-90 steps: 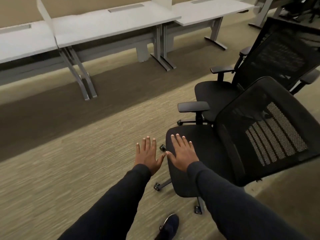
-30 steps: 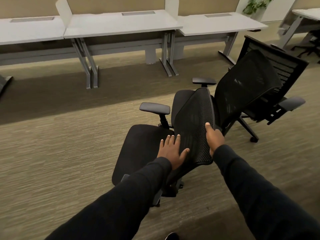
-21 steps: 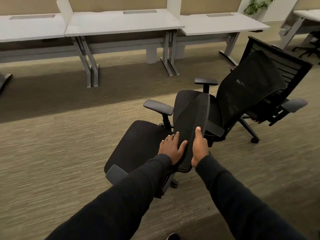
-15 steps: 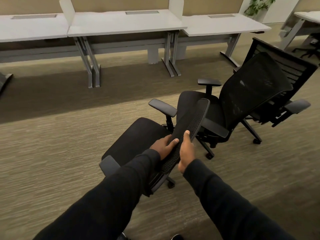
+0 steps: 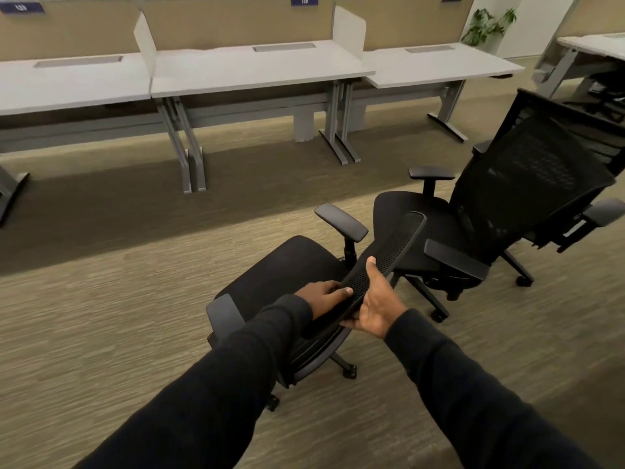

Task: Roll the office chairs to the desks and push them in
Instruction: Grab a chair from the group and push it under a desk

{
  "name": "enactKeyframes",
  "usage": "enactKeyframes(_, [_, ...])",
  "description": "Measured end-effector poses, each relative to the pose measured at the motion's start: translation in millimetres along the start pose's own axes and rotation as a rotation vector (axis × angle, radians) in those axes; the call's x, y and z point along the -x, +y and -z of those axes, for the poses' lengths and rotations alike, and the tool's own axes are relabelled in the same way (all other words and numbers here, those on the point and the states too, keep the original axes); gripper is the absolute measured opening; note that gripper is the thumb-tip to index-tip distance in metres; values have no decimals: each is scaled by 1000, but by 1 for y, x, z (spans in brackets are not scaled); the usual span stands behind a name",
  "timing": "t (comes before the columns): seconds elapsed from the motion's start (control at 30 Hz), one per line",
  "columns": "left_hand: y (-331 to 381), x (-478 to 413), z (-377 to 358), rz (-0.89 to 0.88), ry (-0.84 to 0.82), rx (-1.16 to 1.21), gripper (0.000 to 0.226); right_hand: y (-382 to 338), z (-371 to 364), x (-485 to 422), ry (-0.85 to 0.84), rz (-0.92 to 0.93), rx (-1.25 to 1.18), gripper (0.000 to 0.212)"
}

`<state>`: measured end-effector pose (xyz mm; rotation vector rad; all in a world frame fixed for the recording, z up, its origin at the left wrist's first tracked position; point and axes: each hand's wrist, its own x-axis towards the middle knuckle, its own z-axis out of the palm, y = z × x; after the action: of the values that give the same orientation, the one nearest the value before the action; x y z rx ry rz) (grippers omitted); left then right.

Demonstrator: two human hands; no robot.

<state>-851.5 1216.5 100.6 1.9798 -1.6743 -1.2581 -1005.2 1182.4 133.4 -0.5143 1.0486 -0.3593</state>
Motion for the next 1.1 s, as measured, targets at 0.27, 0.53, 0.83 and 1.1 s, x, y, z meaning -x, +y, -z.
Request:
enactKeyframes(0.27, [-45,33,45,-75,-115,-107,111,-44,-24,-24,123,103,20,78])
enactKeyframes(0.53, [-107,12,121,-35,-170,38,94,-61,-106,-78,155,104,107,70])
enactKeyframes(0.83, [-156,-42,217,14,-172,116,94,-102,-181,-181,360,157,331,64])
enactKeyframes(1.1, [-198,-92,301,58,-108,111,99,-159,-235,-275,829,502,1157,102])
